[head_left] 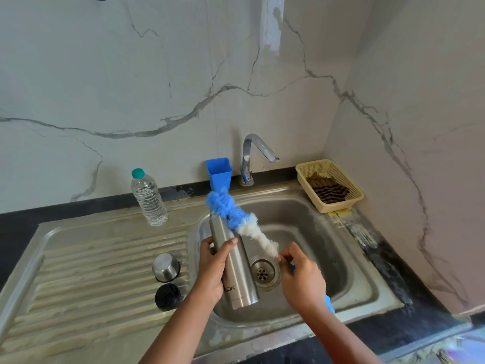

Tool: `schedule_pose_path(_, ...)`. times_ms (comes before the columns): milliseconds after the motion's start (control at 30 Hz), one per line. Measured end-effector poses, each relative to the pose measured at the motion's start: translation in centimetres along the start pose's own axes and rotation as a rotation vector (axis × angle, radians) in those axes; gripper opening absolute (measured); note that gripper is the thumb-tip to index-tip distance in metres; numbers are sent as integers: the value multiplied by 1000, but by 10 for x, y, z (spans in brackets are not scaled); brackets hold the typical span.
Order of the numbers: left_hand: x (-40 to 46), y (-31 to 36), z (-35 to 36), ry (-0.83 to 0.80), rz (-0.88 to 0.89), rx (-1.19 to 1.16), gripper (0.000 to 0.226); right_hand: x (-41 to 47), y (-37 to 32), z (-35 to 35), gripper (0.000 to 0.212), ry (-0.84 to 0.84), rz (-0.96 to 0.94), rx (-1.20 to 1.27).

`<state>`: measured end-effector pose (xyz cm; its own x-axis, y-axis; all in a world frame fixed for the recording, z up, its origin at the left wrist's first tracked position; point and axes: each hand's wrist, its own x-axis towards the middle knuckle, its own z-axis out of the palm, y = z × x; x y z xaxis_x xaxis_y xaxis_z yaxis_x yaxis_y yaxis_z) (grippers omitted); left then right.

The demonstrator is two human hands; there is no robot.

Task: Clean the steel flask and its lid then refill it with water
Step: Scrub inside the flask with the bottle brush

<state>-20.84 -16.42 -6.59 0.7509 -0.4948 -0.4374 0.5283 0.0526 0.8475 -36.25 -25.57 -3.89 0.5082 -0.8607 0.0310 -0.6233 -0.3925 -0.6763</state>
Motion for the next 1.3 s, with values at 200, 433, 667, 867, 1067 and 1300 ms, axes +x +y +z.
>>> schedule_pose_path(200, -3, 4, -7, 0, 15, -65, 47, -6, -2, 4, 22, 4, 50, 39)
schedule_pose_path(433, 1, 5, -14, -47, 5, -99, 69, -1, 1, 0, 22, 6, 38, 64)
schedule_pose_path(667, -2, 7, -14, -82, -19, -182, 49, -7, 2, 3, 23, 9, 30, 88)
schedule_pose_path(867, -1, 6, -10, -38, -16, -60, 81, -10, 6, 4, 24, -13, 59, 96)
schedule_pose_path(1067, -1, 4, -11, -34, -23, 8, 89, -6, 12, -5, 24, -23, -25, 102)
schedule_pose_path(1300, 2, 3, -12, -65, 58, -17, 65, -7, 18, -14, 27, -15, -96, 147)
